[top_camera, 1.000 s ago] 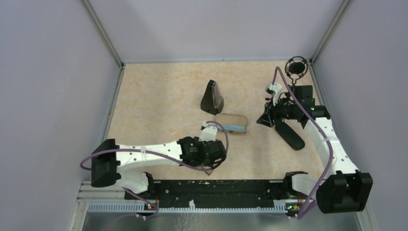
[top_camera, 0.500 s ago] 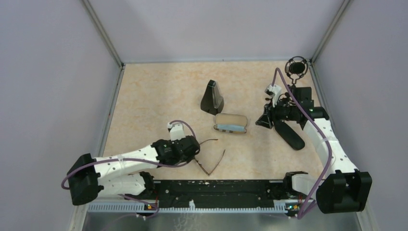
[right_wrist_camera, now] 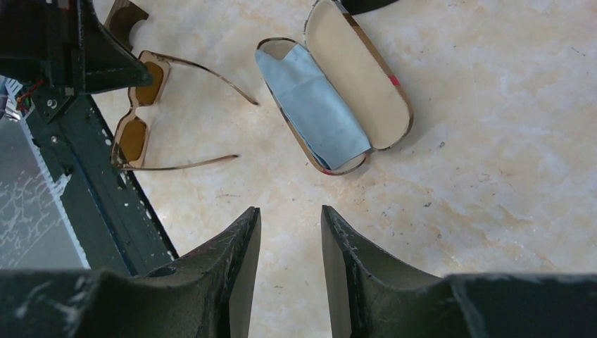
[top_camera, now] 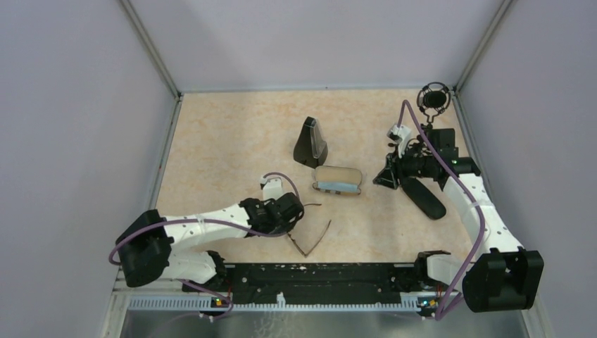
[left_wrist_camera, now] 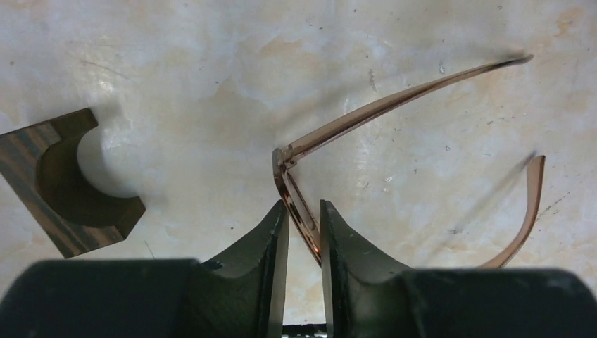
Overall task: Organize the sunglasses
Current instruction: Fold the sunglasses at the center of the board.
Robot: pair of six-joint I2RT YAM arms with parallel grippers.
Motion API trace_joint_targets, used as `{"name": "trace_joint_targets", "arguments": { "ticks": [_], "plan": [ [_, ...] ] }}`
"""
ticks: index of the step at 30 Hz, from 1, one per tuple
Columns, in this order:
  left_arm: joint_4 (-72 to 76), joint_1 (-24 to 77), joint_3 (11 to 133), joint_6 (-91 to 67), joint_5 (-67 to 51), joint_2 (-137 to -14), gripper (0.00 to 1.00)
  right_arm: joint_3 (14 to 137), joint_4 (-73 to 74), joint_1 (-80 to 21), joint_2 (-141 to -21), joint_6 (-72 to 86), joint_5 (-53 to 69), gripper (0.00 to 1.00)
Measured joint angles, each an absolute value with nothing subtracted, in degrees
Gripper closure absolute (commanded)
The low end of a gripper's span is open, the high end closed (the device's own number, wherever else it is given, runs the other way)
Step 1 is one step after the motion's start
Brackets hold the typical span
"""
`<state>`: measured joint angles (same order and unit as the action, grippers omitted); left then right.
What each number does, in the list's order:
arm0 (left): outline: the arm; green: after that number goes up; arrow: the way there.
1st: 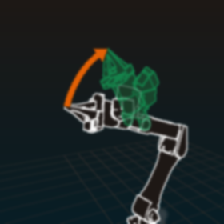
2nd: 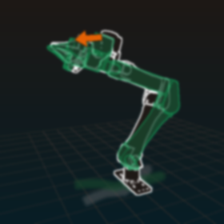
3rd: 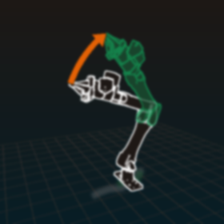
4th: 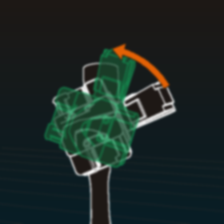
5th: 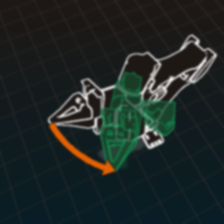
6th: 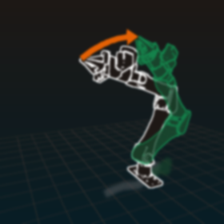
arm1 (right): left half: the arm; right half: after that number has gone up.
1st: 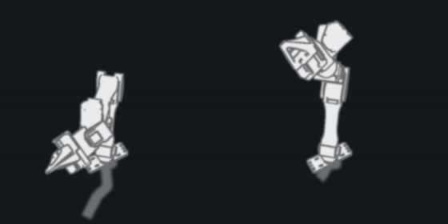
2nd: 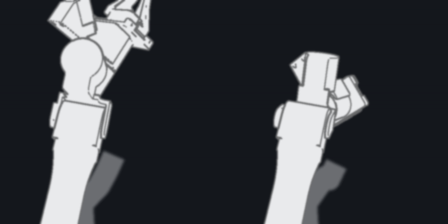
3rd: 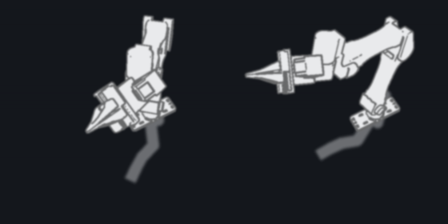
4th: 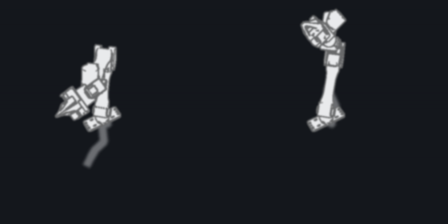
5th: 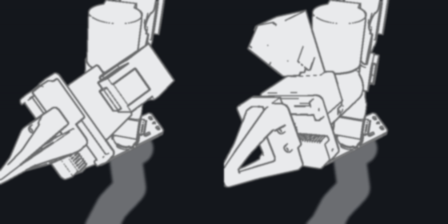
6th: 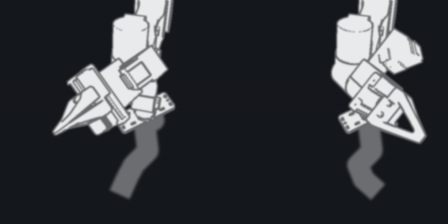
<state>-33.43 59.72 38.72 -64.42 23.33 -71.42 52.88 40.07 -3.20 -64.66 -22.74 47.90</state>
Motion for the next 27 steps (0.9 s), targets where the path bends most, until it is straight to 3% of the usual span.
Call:
{"name": "trace_joint_targets", "arguments": {
  "ticks": [2,6,12,15,27],
  "plan": [
    [-33.54,59.64,40.18,-63.94,22.96,-74.06,0.89,52.88,40.05,-3.20,-64.66,-22.74,47.97,0.63],
    [-34.09,59.61,41.76,-62.17,21.32,-75.18,1.00,52.49,39.90,-3.20,-64.66,-22.98,48.16,0.67],
    [-33.45,60.23,43.13,-59.20,19.59,-74.50,1.00,51.35,40.05,-5.76,-64.69,-23.33,47.97,0.79],
    [-32.12,61.47,43.13,-56.77,19.11,-72.36,1.00,51.35,38.96,-14.11,-65.71,-22.85,44.60,0.86],
    [-22.26,62.24,43.05,-53.41,17.19,-66.59,1.00,53.06,34.89,-40.51,-75.79,-21.85,33.10,0.93]
  ]
}}
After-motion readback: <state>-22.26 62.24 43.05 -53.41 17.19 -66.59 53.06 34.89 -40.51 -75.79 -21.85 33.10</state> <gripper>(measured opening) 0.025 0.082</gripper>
